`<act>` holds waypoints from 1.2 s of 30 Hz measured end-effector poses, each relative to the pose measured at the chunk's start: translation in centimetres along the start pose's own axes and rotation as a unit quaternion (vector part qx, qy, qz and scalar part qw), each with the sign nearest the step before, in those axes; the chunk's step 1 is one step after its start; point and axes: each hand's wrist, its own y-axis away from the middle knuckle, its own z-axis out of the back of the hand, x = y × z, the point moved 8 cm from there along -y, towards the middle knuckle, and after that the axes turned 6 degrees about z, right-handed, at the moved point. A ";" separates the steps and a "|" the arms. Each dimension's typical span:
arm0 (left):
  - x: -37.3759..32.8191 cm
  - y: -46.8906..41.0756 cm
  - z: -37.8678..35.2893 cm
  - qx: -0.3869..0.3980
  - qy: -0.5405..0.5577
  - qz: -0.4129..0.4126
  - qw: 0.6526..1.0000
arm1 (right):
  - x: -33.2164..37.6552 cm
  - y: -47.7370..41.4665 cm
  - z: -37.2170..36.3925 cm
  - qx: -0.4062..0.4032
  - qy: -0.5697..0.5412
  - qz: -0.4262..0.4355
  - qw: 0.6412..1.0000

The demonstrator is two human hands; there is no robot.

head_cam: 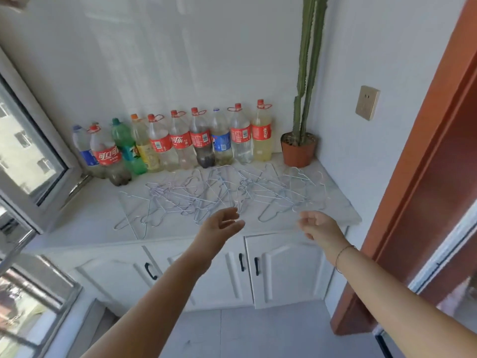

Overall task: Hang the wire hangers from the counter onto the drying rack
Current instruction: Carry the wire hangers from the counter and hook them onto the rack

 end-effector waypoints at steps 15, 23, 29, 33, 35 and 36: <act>-1.2 -22.6 -3.7 0.110 -0.035 0.030 0.993 | -7.4 -16.7 5.4 -0.151 -0.065 -0.172 0.971; 0.9 -31.7 -8.3 0.110 -0.032 0.070 0.991 | -14.0 -26.1 8.4 -0.168 -0.094 -0.258 0.947; 3.5 -36.2 -10.8 0.096 -0.029 0.112 0.989 | -17.7 -29.3 8.8 -0.181 -0.106 -0.308 0.928; 5.2 -37.6 -11.7 0.095 -0.028 0.141 0.985 | -19.0 -29.9 9.3 -0.184 -0.076 -0.330 0.923; 6.0 -38.0 -12.1 0.096 -0.026 0.155 0.983 | -19.4 -29.6 9.7 -0.211 -0.081 -0.345 0.911; 6.3 -38.2 -12.4 0.097 -0.022 0.160 0.982 | -19.7 -29.5 9.8 -0.221 -0.088 -0.352 0.905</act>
